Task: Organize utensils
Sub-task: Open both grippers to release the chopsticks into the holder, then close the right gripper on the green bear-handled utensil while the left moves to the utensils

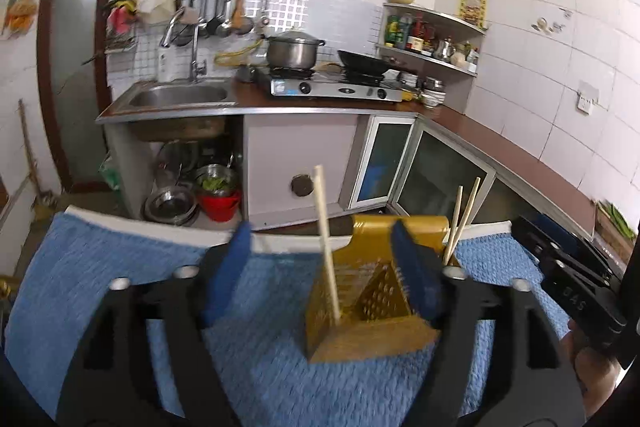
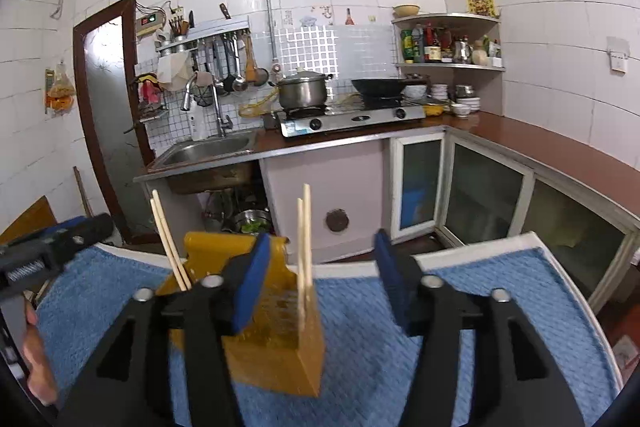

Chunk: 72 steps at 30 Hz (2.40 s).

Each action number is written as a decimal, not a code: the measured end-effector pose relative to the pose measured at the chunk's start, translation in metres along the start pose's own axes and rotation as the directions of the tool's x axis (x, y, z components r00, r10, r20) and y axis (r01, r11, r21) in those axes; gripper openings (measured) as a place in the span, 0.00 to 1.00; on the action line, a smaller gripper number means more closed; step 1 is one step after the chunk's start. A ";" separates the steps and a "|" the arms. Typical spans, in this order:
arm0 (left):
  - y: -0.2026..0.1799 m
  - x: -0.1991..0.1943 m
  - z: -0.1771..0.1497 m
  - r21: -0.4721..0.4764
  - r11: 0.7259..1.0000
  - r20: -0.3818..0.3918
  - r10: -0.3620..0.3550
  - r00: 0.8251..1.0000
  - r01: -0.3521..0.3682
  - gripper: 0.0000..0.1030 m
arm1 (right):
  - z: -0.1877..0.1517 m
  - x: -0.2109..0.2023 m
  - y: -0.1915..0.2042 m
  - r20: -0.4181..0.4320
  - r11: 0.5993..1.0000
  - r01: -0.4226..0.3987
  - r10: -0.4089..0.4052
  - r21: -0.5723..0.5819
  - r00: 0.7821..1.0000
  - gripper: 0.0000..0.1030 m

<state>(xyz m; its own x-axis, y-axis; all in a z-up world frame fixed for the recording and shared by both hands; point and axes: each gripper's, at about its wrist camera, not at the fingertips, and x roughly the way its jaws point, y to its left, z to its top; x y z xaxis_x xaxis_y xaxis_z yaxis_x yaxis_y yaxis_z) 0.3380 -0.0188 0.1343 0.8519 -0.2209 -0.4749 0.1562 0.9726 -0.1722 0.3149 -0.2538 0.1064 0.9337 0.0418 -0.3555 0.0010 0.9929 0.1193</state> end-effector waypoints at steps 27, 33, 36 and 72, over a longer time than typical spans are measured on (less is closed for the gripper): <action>0.025 -0.042 -0.204 0.004 0.999 -0.402 0.046 0.915 -0.048 0.89 | -0.180 -0.074 -0.016 -0.317 0.998 0.054 -0.043 0.023 0.947 0.76; 0.016 -0.041 -0.222 0.009 0.999 -0.454 0.038 0.890 -0.039 0.62 | -0.200 -0.076 -0.013 -0.338 0.998 0.057 -0.049 0.014 0.940 0.76; 0.007 -0.040 -0.227 0.036 0.998 -0.467 0.064 0.882 -0.053 0.50 | -0.203 -0.077 -0.013 -0.342 0.998 0.059 -0.051 0.012 0.938 0.76; -0.001 -0.026 -0.221 0.078 0.997 -0.507 0.044 0.861 -0.005 0.01 | -0.216 -0.053 0.051 -0.498 0.995 -0.067 0.024 -0.068 0.867 0.46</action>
<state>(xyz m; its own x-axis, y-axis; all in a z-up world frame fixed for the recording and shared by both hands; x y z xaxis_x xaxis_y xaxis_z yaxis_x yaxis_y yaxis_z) 0.2056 -0.0300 -0.0437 0.4869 -0.1844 -0.8538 0.1904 0.9764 -0.1022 0.1888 -0.1816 -0.0687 0.6314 0.1160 -0.7667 -0.0857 0.9931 0.0797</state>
